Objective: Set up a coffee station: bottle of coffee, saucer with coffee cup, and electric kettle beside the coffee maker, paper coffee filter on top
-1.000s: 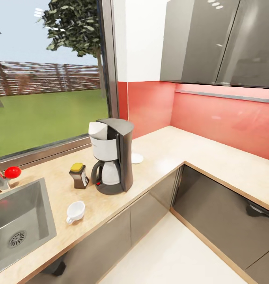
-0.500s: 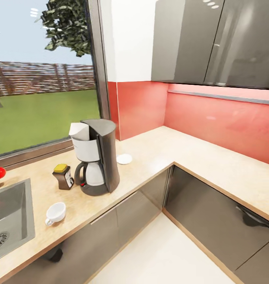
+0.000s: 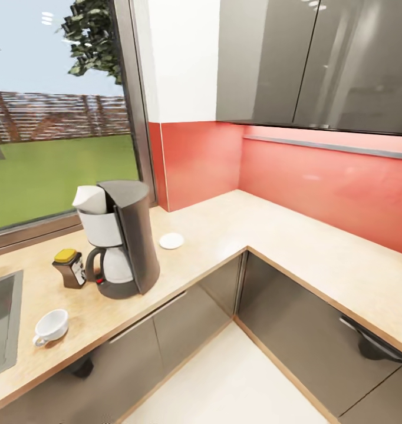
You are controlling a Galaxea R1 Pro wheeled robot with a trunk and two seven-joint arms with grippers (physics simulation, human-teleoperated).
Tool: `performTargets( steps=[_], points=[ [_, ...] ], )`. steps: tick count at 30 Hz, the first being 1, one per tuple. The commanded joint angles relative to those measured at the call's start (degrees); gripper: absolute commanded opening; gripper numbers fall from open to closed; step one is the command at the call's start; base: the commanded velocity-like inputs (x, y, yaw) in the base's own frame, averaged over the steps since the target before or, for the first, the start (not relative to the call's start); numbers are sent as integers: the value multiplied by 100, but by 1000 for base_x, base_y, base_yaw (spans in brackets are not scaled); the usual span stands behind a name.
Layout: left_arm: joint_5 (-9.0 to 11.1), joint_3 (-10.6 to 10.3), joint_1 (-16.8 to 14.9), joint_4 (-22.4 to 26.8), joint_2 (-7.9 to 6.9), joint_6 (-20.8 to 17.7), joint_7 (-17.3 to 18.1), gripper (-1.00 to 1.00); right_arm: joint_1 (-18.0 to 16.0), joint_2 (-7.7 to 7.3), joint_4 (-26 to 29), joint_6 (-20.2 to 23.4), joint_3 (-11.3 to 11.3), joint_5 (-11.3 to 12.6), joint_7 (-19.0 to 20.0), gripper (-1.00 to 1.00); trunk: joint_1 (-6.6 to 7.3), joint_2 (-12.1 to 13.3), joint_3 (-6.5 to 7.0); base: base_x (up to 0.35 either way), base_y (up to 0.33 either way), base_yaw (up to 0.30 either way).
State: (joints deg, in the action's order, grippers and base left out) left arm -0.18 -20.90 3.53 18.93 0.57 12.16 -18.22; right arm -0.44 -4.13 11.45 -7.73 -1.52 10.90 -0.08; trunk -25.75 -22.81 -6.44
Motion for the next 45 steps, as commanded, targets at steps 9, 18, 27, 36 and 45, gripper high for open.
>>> performTargets(
  steps=[9, 18, 27, 36, 45],
  points=[
    [95, 117, -7, 13, 9, 12, -134, 100, -3, 20, -3, -19, -31, 35, 3, 100, -4, -11, -10, -11, -269, 262],
    [97, 190, -10, 14, 5, 14, -138, 100, -4, 26, -3, -19, -33, 27, 16, 100, -4, -11, -10, -28, -59, 277],
    [96, 187, -16, 69, 19, 45, -118, 100, -5, 28, -3, -19, -41, 23, 22, 100, -4, -11, -10, -1, -2, 278],
    [66, 159, -355, 173, 85, 57, -122, 100, -7, 46, 6, -12, -79, 17, 37, 100, -4, -11, -10, 0, -32, 278],
    [108, 212, -363, 120, 24, -17, -294, 100, -9, 52, 7, -10, -218, 17, 33, 100, -4, -11, -10, 66, -248, 159]
  ],
)
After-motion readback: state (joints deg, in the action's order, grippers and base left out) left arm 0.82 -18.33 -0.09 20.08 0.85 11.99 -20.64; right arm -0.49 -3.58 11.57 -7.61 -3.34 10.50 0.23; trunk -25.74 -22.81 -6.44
